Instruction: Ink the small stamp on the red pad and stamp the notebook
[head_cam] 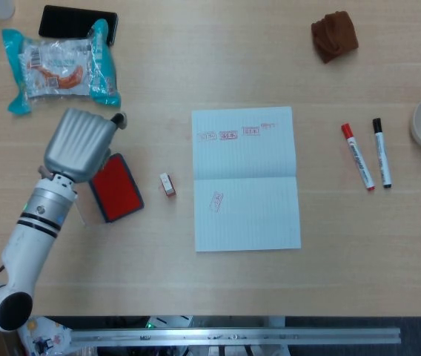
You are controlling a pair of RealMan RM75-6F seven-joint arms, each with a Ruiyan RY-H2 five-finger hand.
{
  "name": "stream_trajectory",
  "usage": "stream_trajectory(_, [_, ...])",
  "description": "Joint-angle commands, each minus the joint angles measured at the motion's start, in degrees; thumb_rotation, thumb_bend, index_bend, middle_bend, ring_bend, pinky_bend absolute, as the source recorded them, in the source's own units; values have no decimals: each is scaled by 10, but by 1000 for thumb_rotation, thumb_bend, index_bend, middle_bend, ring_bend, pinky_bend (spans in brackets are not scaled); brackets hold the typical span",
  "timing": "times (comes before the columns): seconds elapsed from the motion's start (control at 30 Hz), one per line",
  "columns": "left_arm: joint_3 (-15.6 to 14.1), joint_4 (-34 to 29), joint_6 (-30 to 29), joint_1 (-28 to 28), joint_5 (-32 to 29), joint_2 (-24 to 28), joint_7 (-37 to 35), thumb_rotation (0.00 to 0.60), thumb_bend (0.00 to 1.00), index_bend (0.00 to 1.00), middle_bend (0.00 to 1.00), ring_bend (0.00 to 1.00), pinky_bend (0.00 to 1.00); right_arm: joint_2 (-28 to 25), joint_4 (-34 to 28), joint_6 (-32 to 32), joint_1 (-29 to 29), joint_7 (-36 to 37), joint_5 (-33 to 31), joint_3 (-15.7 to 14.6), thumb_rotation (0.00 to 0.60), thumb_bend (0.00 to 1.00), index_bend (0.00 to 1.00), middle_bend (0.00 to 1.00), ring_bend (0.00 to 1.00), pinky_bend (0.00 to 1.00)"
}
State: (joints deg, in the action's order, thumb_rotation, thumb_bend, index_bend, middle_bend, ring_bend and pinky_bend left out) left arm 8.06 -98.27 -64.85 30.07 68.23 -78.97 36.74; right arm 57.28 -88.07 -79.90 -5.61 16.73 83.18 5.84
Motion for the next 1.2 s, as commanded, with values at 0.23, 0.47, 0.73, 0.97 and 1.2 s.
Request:
stream_trajectory(0.23, [4, -5, -51, -66, -39, 56, -123, 600, 246, 358, 666, 676, 903, -12, -16, 31, -16, -18, 0, -6, 600, 294, 401, 386, 326, 381])
stream_trajectory(0.47, [-22, -24, -101, -121, -23, 96, -174, 600, 246, 347, 611, 624, 857, -21, -30, 29, -15, -17, 0, -8, 600, 294, 401, 386, 326, 381])
stream_trajectory(0.73, [-63, -39, -180, -188, 39, 122, -213, 600, 246, 347, 608, 624, 840, -18, -32, 17, -20, -24, 31, -14, 600, 294, 401, 386, 326, 381])
stream_trajectory(0.97, [-86, -49, -231, -234, 82, 133, -237, 600, 246, 348, 608, 624, 840, -8, -28, 3, -21, -28, 42, -14, 600, 294, 400, 386, 326, 381])
stream_trajectory(1.2, [-85, -51, -247, -252, 99, 134, -252, 600, 246, 350, 608, 624, 837, -1, -26, -8, -20, -29, 46, -16, 600, 294, 401, 386, 326, 381])
